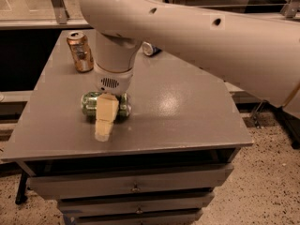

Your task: Knock green can over

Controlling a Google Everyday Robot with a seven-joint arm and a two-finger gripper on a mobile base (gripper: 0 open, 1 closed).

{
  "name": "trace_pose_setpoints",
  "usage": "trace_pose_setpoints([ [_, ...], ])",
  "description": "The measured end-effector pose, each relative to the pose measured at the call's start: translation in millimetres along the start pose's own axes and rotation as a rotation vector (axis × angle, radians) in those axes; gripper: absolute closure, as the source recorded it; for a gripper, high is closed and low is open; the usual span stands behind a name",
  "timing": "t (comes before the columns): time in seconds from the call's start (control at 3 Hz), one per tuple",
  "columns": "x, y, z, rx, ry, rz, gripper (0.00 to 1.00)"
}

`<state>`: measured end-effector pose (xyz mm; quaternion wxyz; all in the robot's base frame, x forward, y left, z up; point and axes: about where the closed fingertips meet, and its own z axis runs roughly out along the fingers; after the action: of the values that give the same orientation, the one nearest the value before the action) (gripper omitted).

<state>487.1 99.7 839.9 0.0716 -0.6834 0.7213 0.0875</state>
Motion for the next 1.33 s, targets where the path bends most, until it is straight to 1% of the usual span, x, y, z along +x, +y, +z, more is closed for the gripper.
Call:
trace_pose_setpoints([
  [0.33,1,1,-3,0.006,-0.043,0.027,0.0],
  [0.67,3,-1,-12,0.025,-0.176,0.096,0.0],
  [1.0,17,-5,-31,0.07,-0.39,0.172,0.0],
  [1.33,40,-24,-59,0.152,-0.596,0.214,0.0],
])
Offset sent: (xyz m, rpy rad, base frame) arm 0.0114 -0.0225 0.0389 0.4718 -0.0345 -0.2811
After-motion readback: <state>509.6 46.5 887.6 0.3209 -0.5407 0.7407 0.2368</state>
